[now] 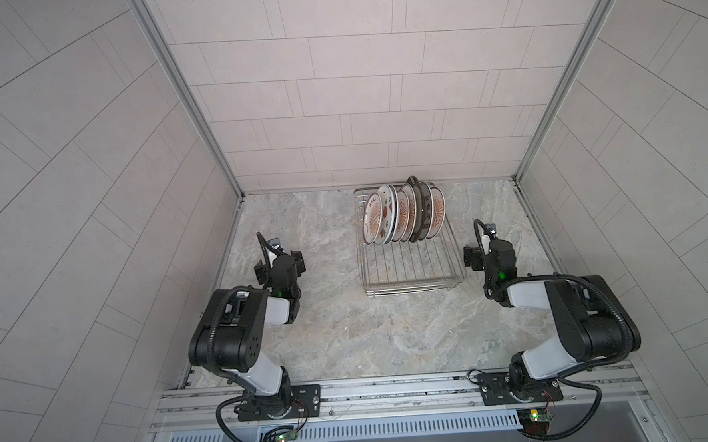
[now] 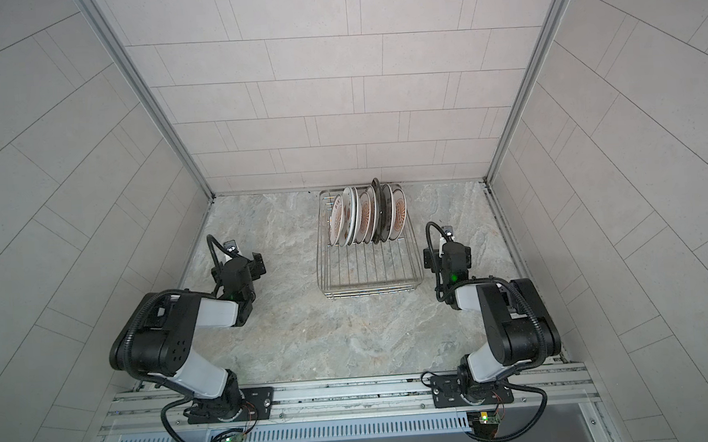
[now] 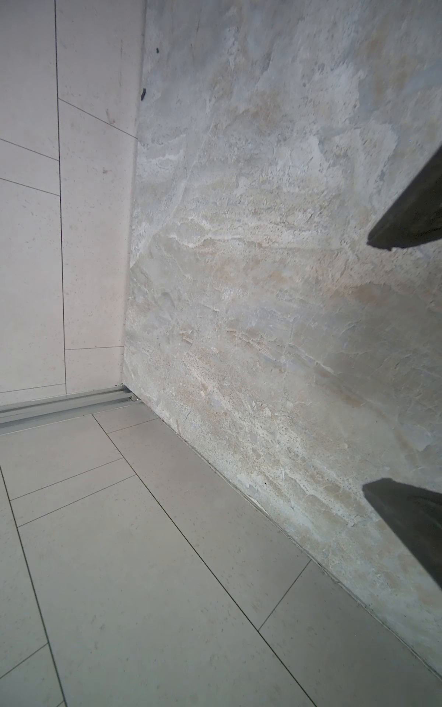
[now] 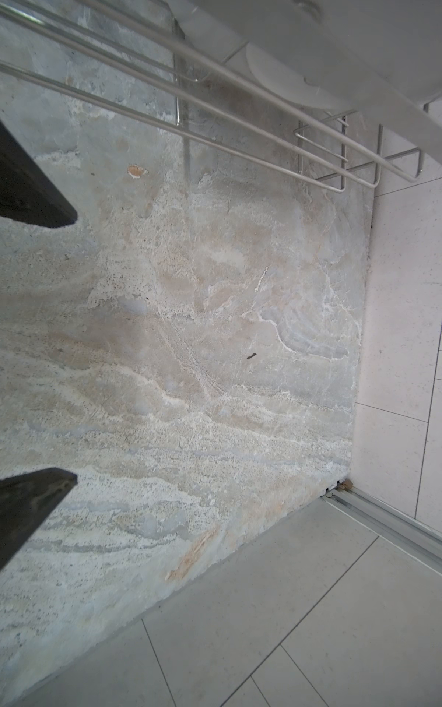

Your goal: Unload the plates from the dish rack

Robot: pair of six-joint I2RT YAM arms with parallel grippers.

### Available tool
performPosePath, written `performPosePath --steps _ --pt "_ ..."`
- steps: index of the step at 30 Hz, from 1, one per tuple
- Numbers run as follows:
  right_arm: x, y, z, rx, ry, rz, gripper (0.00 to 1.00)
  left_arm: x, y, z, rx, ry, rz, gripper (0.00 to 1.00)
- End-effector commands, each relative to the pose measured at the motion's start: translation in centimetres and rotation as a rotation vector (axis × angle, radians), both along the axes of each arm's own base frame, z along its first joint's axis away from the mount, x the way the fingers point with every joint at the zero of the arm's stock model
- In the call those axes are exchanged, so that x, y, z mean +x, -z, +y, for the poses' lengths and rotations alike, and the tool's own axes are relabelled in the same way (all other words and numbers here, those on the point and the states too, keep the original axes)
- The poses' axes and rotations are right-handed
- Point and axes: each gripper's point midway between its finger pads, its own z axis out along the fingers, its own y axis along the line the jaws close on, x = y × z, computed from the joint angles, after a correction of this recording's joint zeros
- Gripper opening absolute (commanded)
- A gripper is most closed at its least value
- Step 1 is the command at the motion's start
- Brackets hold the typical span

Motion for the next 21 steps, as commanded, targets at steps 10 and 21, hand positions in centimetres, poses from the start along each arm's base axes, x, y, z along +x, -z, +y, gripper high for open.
performPosePath --steps 10,21 --pt "0.2 -0.5 0.0 -0.010 -0.010 -0.016 1.00 0.0 -0.6 0.0 0.008 -0.001 -0.023 1.00" --pt "0.2 -1.4 0.1 -0.011 -0.012 0.003 1.00 -0.9 -2.0 -0.9 0.019 0.050 -0.086 1.00"
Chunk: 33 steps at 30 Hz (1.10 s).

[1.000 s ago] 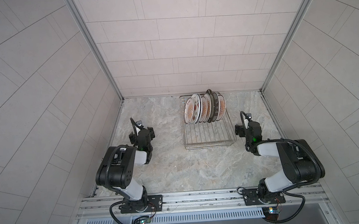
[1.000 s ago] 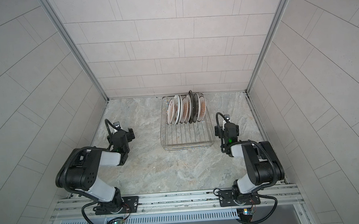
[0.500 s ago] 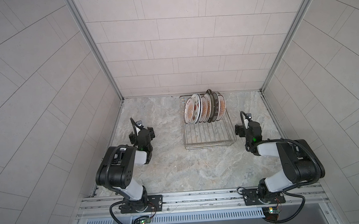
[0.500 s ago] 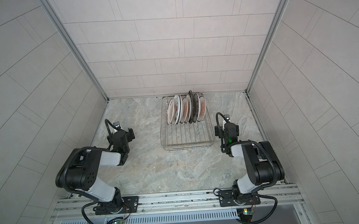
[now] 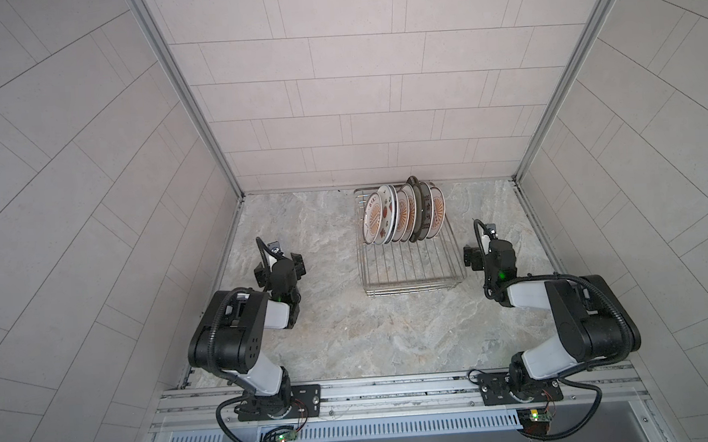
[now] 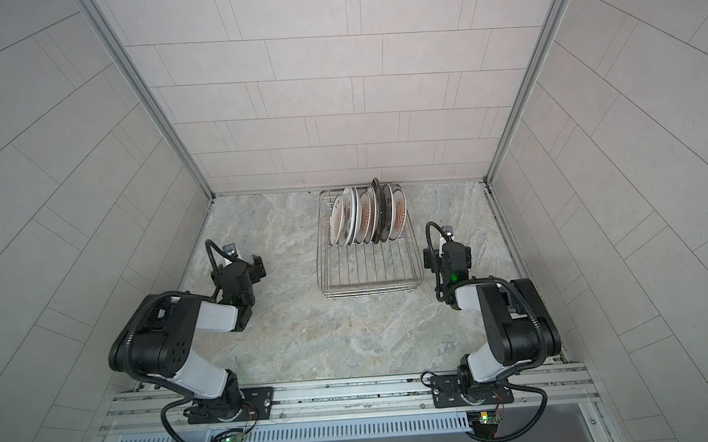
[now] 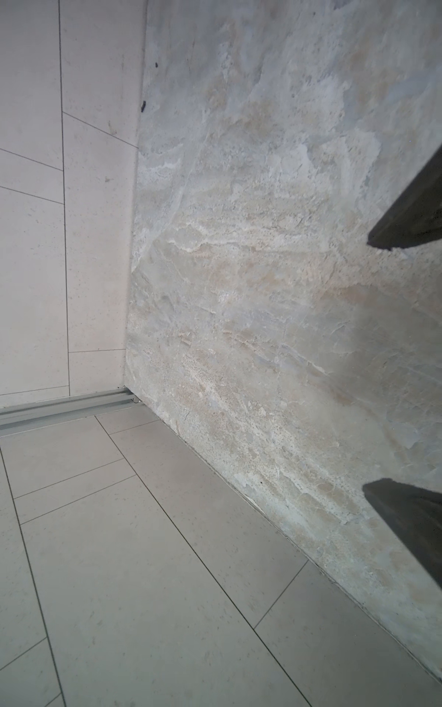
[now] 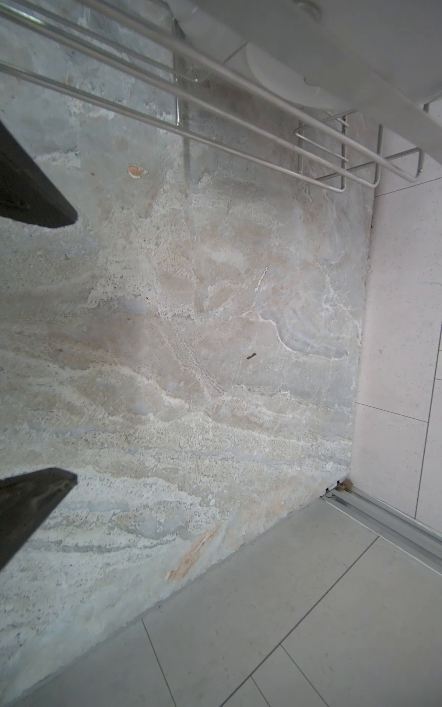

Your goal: Unload the plates from the dish rack

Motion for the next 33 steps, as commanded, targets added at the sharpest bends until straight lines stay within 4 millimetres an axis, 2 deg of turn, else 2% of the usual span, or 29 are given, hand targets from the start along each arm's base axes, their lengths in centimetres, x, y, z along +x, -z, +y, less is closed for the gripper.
performPosePath --steps 1,5,10,12,14,15,16,17,18,19,20,22,24,25,27,28,30,33 --pt "0.3 -2.0 0.2 -0.007 -0.019 0.000 1.00 0.0 -2.6 -0.8 0.025 0.032 -0.079 1.00" --pt "-0.9 -3.4 0.0 -0.018 -0.010 -0.018 1.00 -0.7 -4.5 -1.4 0.053 0.043 -0.109 1.00" --pt "-2.6 -6.1 0.2 0.002 -0.018 -0.048 1.00 -1.1 -7.8 -3.3 0.034 0.136 -0.134 1.00" --pt "-3.3 -7.3 0.9 0.015 -0.056 -0.048 1.00 -1.4 -9.3 -4.3 -0.022 0.189 -0.162 1.00" --pt "-4.1 -8.9 1.8 0.041 -0.103 -0.072 1.00 -2.1 -10.9 -4.1 -0.174 0.147 -0.239 1.00" --pt "-4.8 -9.9 2.2 0.066 -0.122 -0.096 1.00 -2.6 -11.3 -3.6 -0.308 0.089 -0.278 1.00" --pt "-5.4 -11.2 2.5 0.104 -0.122 -0.136 1.00 -3.0 -11.4 -3.8 -0.374 0.084 -0.253 1.00" --pt "-6.1 -12.1 1.7 0.174 -0.046 -0.178 1.00 -3.3 -11.7 -4.4 -0.406 0.110 -0.226 1.00" --pt "-7.6 -12.2 -1.0 0.322 0.188 -0.210 0.99 -3.6 -12.0 -5.1 -0.461 0.132 -0.207 1.00" --pt "-10.0 -11.0 -3.4 0.451 0.427 -0.202 1.00 -3.9 -12.1 -5.4 -0.526 0.133 -0.210 1.00" --pt "-11.1 -10.7 -3.7 0.527 0.492 -0.204 1.00 -4.1 -12.3 -5.7 -0.569 0.146 -0.231 1.00" --pt "-10.6 -12.7 -0.2 0.540 0.222 -0.214 1.00 -4.4 -12.3 -7.8 -0.650 0.266 -0.267 1.00" --pt "-11.3 -14.4 2.0 0.587 0.085 -0.251 1.00 -4.9 -12.5 -9.7 -0.701 0.388 -0.302 1.00" --pt "-11.7 -15.2 2.7 0.613 0.036 -0.290 1.00 -4.9 -12.9 -10.2 -0.722 0.421 -0.311 1.00" --pt "-12.3 -16.7 4.7 0.654 -0.101 -0.349 1.00 -5.4 -11.1 -10.1 -0.797 0.394 -0.296 1.00" --pt "-12.7 -17.4 5.6 0.677 -0.161 -0.372 1.00 -5.6 -11.1 -10.2 -0.839 0.401 -0.327 1.00" --pt "-13.2 -17.7 6.7 0.728 -0.220 -0.378 1.00 -5.9 -11.7 -10.6 -0.865 0.439 -0.359 1.00" --pt "-13.6 -17.7 8.0 0.770 -0.282 -0.333 1.00 -6.2 -12.4 -12.3 -0.896 0.520 -0.300 1.00"
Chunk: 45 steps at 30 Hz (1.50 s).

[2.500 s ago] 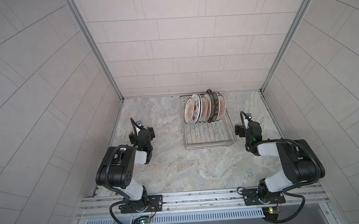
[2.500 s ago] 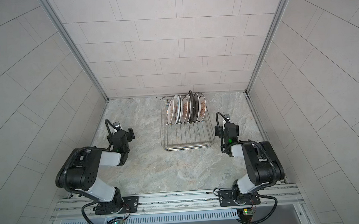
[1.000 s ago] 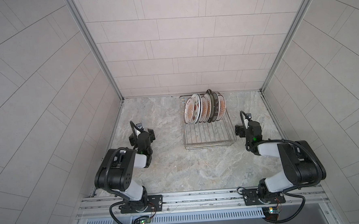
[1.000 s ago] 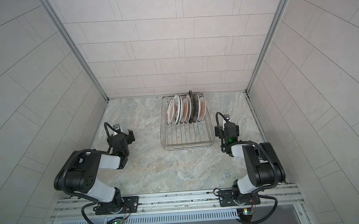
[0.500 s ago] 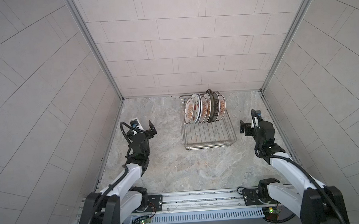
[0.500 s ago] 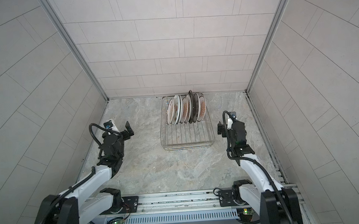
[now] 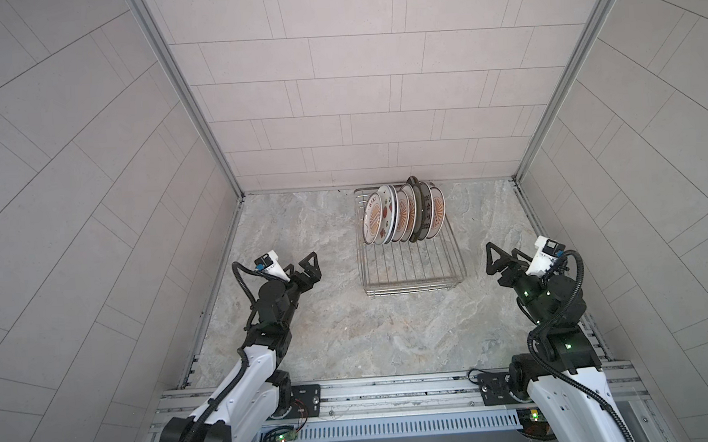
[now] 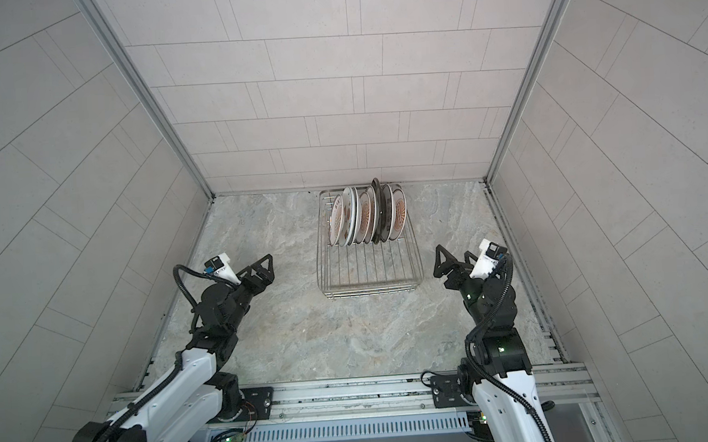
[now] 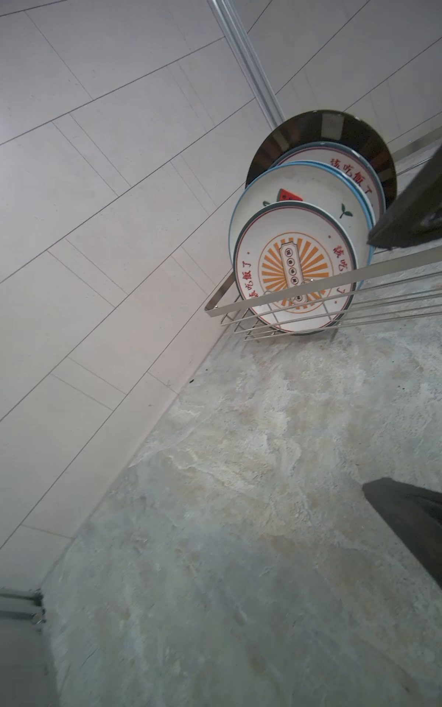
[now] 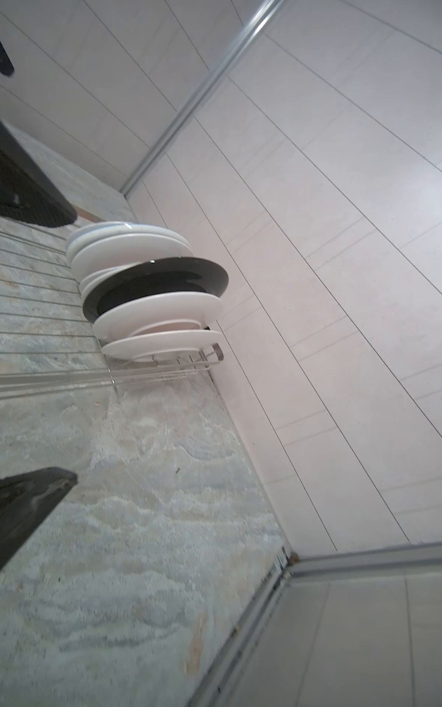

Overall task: Unload the plates from the dish rack
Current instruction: 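Raise both grippers and move them toward the dish rack, then grasp the dark-rimmed plate's top edge with right gripper while left waits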

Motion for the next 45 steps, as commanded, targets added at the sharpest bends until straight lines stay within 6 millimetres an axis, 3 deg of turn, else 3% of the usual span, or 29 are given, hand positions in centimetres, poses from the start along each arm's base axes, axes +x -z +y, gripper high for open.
performPosePath --steps 1,4,7,10,14,20,23,26,32,37,39,40,45 --pt "-0.5 0.1 2.9 0.070 -0.163 0.018 1.00 -0.5 -4.4 -2.8 -0.110 0.154 -0.096 1.00" --pt "0.1 1.0 2.6 0.097 -0.127 0.061 1.00 -1.4 -5.3 -4.7 -0.117 0.257 -0.109 1.00" --pt "0.9 0.8 3.2 0.056 -0.128 0.073 1.00 -2.3 -6.2 -7.8 -0.010 0.392 -0.080 0.99" --pt "1.6 1.2 3.6 -0.010 -0.087 0.142 0.98 -2.9 -6.7 -9.7 0.052 0.421 -0.093 1.00" --pt "2.0 0.4 7.0 -0.147 -0.156 0.135 0.94 -4.1 -7.9 -11.1 0.067 0.448 -0.115 1.00" --pt "2.4 -0.4 14.4 -0.273 -0.356 0.139 0.93 -5.4 -8.7 -13.1 0.044 0.523 -0.121 1.00" --pt "3.2 -0.3 15.9 -0.329 -0.356 0.156 0.93 -5.8 -9.1 -13.5 0.060 0.540 -0.140 1.00" --pt "4.3 -0.9 15.9 -0.369 -0.313 0.180 0.92 -5.6 -9.6 -14.0 0.031 0.548 -0.152 1.00" --pt "6.5 -2.4 14.0 -0.497 -0.158 0.226 0.86 -4.9 -9.7 -16.8 0.003 0.649 -0.159 1.00" --pt "8.9 -3.4 14.2 -0.580 -0.098 0.246 0.73 -3.3 -8.5 -17.4 0.009 0.621 -0.112 1.00" --pt "9.8 -3.6 13.7 -0.629 -0.046 0.283 0.54 -3.0 -8.4 -17.6 0.025 0.616 -0.103 1.00" --pt "10.1 -4.0 13.6 -0.642 -0.029 0.291 0.50 -2.8 -8.4 -17.6 0.040 0.611 -0.102 1.00" --pt "13.1 -4.4 13.2 -0.673 0.011 0.341 0.44 -1.7 -8.7 -17.2 0.078 0.560 -0.096 1.00"
